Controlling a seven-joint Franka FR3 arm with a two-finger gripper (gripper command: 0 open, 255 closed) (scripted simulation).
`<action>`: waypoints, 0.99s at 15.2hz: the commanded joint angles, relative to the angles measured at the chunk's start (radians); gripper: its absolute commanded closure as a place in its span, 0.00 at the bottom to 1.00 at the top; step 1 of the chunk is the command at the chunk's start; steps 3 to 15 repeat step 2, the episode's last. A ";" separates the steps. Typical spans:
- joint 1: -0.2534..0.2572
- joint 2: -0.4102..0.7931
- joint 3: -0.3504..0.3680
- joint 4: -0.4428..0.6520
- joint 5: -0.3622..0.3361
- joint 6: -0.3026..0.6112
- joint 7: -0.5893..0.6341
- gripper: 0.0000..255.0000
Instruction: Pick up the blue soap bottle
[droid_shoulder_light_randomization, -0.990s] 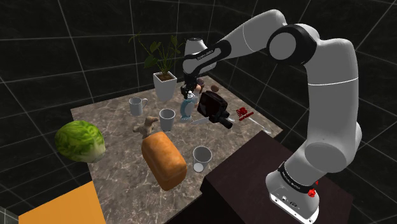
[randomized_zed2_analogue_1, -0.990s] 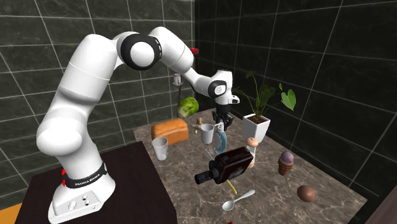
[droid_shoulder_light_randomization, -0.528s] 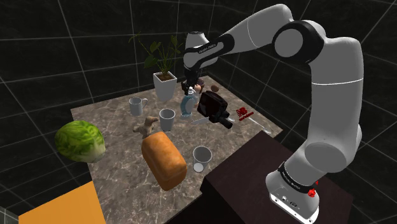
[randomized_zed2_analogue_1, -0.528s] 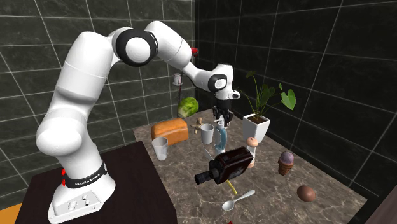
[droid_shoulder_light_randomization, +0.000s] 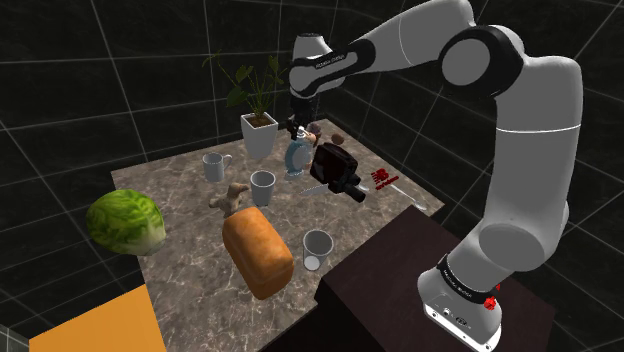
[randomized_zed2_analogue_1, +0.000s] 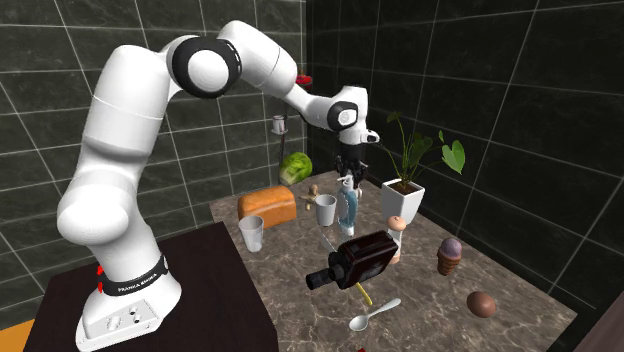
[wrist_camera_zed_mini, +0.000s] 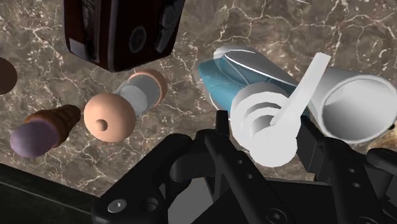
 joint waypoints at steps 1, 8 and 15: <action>-0.001 -0.009 0.000 0.002 0.001 -0.011 -0.002 1.00; -0.001 -0.009 0.000 0.002 0.001 -0.011 -0.002 1.00; -0.001 -0.009 0.000 0.002 0.001 -0.011 -0.002 1.00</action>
